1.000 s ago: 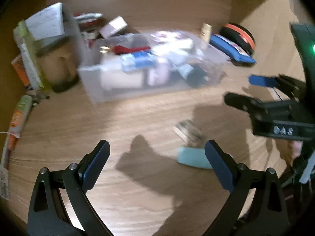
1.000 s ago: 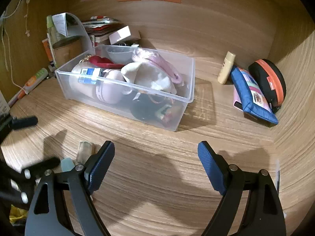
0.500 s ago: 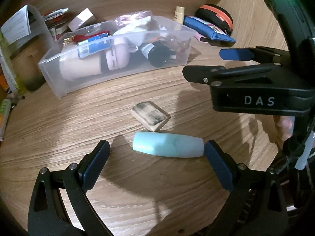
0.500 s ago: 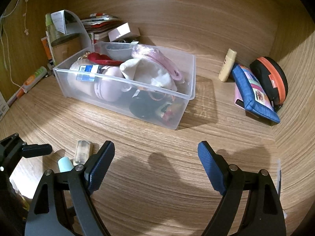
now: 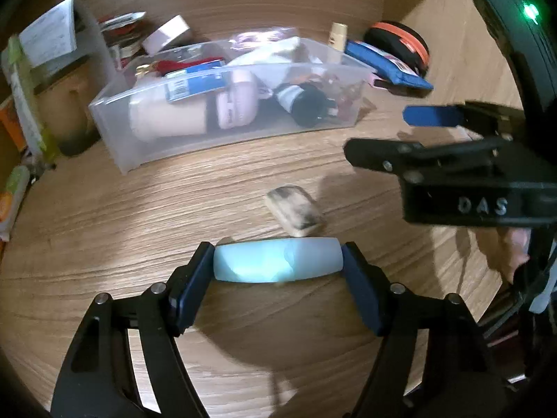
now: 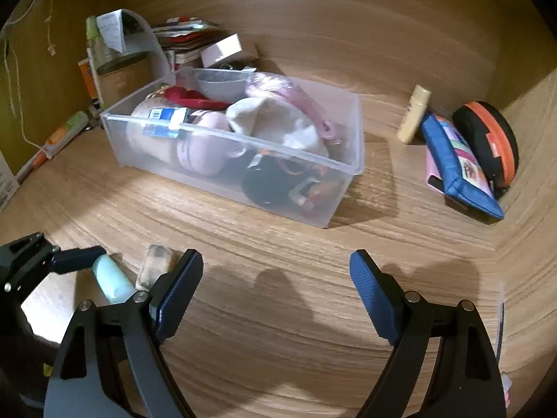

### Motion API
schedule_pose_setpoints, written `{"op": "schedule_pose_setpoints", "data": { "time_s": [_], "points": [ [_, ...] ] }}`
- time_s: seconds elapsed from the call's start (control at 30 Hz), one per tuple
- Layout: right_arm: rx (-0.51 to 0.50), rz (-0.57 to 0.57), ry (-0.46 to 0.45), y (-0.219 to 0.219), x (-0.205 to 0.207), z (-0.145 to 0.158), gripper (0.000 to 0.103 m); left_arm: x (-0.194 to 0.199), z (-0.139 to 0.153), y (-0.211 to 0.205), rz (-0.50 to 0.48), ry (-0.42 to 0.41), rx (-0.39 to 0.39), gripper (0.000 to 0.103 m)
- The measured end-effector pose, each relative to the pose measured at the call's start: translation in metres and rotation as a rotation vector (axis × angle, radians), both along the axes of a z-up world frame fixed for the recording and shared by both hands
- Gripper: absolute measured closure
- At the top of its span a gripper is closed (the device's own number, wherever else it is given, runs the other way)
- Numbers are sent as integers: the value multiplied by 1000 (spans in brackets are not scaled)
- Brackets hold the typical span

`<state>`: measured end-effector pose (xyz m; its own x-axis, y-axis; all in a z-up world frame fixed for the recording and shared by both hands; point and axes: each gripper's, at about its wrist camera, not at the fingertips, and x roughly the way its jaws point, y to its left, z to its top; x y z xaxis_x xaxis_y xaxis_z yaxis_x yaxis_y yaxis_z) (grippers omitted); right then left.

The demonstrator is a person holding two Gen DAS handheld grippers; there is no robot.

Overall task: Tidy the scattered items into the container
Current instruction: 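Carry the pale blue stick toward the box while the right tool approaches the eraser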

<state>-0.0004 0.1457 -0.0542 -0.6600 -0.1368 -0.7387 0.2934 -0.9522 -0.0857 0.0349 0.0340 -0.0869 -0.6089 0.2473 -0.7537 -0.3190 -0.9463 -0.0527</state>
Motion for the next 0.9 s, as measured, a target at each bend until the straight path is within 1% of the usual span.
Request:
{"op": "schedule_pose_setpoints", "data": {
  "time_s": [0.2, 0.4, 0.43, 0.53, 0.6, 0.63, 0.67, 0.73, 0.8, 0.83, 0.9],
  "points": [
    [-12, 62, -18, -16, 4, -3, 19, -1, 3, -26, 86, -1, 31, 30],
    [-18, 136, -23, -37, 9, -8, 19, -4, 10, -55, 177, 32, 31, 30],
    [-15, 150, -19, -41, 10, -9, 21, -4, 12, -59, 190, 38, 30, 30],
    [3, 185, -4, -51, 14, -11, 22, -6, 17, -69, 217, 58, 33, 30],
    [13, 205, -14, -57, 14, -14, 30, -7, 19, -71, 225, 70, 34, 30],
    [19, 217, -28, -60, 13, -16, 40, -7, 20, -71, 225, 73, 33, 30],
    [22, 226, -42, -62, 12, -18, 45, -7, 21, -72, 229, 81, 31, 30],
    [25, 235, -59, -65, 11, -21, 48, -7, 23, -72, 231, 90, 32, 30],
    [30, 243, -71, -67, 10, -24, 58, -7, 25, -73, 230, 98, 39, 30],
    [31, 246, -81, -68, 10, -26, 65, -7, 26, -72, 229, 101, 41, 30],
    [24, 255, -94, -68, 9, -27, 69, -8, 27, -72, 229, 105, 44, 30]
  ]
}}
